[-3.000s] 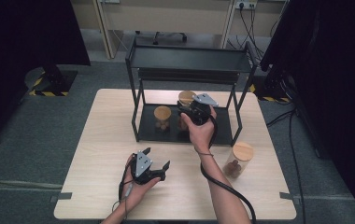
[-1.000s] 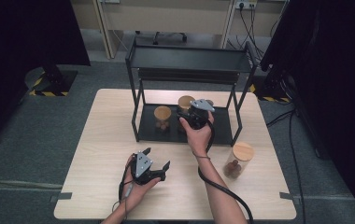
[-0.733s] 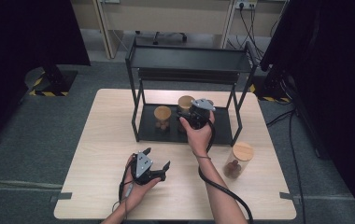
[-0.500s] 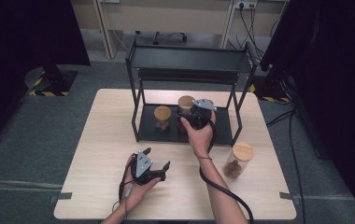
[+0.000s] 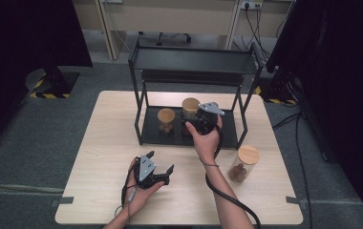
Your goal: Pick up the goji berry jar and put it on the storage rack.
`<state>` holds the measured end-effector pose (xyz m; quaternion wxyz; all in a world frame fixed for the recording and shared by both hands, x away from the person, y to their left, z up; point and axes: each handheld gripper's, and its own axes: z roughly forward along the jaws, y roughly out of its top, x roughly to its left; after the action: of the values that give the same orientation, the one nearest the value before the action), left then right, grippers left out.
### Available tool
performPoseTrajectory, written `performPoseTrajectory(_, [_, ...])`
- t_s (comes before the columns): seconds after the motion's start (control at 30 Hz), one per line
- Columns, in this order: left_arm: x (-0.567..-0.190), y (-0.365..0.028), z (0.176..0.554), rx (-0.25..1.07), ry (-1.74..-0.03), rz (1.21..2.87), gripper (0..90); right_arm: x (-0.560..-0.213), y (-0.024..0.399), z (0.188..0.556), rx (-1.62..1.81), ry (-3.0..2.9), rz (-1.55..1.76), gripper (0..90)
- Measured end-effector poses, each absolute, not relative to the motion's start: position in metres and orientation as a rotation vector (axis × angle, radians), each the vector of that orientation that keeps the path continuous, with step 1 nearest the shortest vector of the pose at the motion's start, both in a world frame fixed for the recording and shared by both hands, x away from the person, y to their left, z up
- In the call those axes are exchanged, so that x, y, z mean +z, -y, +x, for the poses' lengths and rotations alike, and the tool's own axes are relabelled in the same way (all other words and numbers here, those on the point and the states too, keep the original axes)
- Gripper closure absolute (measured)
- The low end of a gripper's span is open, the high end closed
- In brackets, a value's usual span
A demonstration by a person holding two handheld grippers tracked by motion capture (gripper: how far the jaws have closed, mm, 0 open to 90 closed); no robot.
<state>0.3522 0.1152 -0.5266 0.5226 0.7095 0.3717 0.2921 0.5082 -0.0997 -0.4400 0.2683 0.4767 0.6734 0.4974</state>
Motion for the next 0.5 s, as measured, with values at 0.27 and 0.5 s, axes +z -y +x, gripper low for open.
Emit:
performPoseTrajectory(0.27, [-0.527, -0.115, 0.352, 0.701, -0.89, 1.7, 8.4, -0.444, 0.1, 0.5, 1.333, -1.833, 1.283, 4.2])
performPoseTrajectory(0.5, [-0.527, -0.115, 0.352, 0.701, -0.891, 1.701, 8.3, -0.447, 0.102, 0.491, 1.335, -1.846, 1.27, 4.2])
